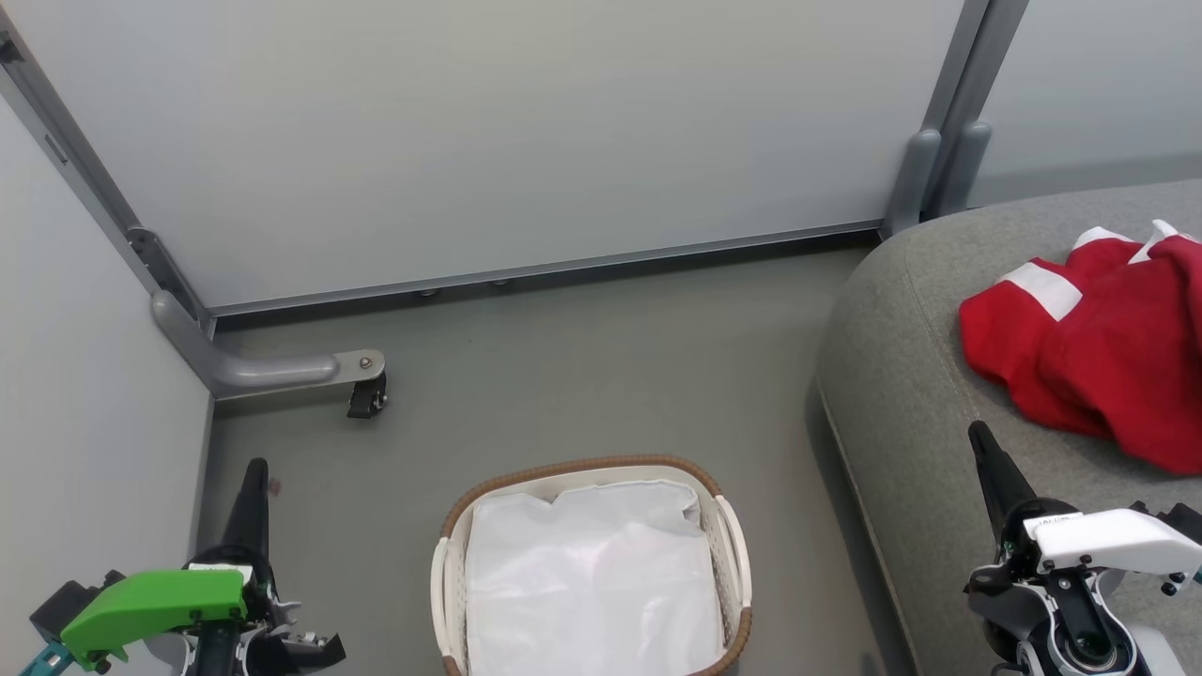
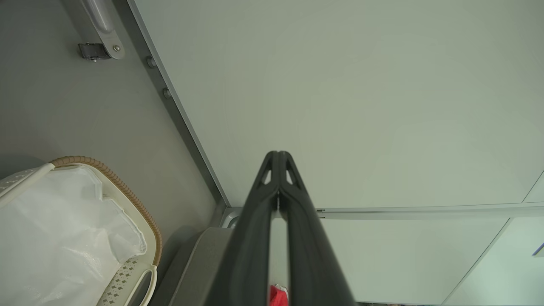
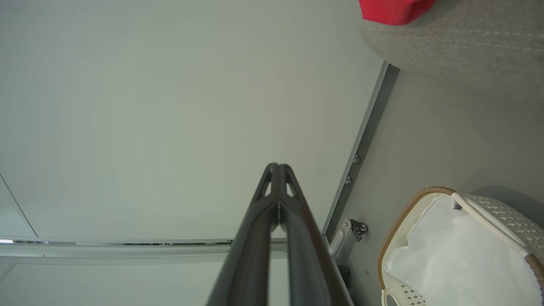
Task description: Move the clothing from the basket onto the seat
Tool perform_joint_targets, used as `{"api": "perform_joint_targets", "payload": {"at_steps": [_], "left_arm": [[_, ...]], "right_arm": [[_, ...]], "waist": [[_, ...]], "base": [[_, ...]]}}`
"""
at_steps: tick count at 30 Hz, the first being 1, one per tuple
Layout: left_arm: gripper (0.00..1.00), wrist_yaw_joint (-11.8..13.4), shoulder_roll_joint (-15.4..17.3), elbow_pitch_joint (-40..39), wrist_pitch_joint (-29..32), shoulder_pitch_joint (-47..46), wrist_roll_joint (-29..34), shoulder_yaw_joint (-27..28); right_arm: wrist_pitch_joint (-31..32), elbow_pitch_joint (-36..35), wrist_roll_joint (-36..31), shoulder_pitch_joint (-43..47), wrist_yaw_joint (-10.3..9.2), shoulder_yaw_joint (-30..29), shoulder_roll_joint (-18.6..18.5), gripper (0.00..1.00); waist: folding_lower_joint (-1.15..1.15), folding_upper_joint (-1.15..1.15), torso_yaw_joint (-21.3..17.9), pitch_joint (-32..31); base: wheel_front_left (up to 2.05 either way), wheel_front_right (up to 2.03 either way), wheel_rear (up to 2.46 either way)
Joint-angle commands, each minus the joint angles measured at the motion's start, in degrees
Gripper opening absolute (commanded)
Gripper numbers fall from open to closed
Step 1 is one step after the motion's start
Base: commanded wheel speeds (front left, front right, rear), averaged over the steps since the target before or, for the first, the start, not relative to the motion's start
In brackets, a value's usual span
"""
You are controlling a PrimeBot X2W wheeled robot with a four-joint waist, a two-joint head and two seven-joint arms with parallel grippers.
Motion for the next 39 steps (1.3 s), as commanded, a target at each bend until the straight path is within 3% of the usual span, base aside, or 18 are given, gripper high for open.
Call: {"api": "perform_joint_targets", "payload": {"at_steps": [1,18,39], "left_arm": [[0.0,-0.3,0.4,-0.5,0.3,-1.4,-1.1,0.3],[0.0,-0.6,0.5,-1.2,2.0,-1.9,-7.1,0.5],[0.0,-0.6,0.4,-1.1,2.0,-1.8,-6.9,0.5]], "right_arm": [[0.4,-0.5,1.1,0.5,-0.01,-0.4,-0.4,0.0],[2.1,-1.4,7.3,0.8,-0.02,-1.2,-0.4,0.0],[2.1,-1.3,7.2,0.8,-0.02,-1.2,-0.4,0.0]], "waist": [[0.0,0.0,0.0,0.0],[0.0,0.0,0.6,-0.3],[0.0,0.0,0.6,-0.3]], "base": [[0.0,0.0,0.0],[0.0,0.0,0.0],[0.0,0.0,0.0]]}}
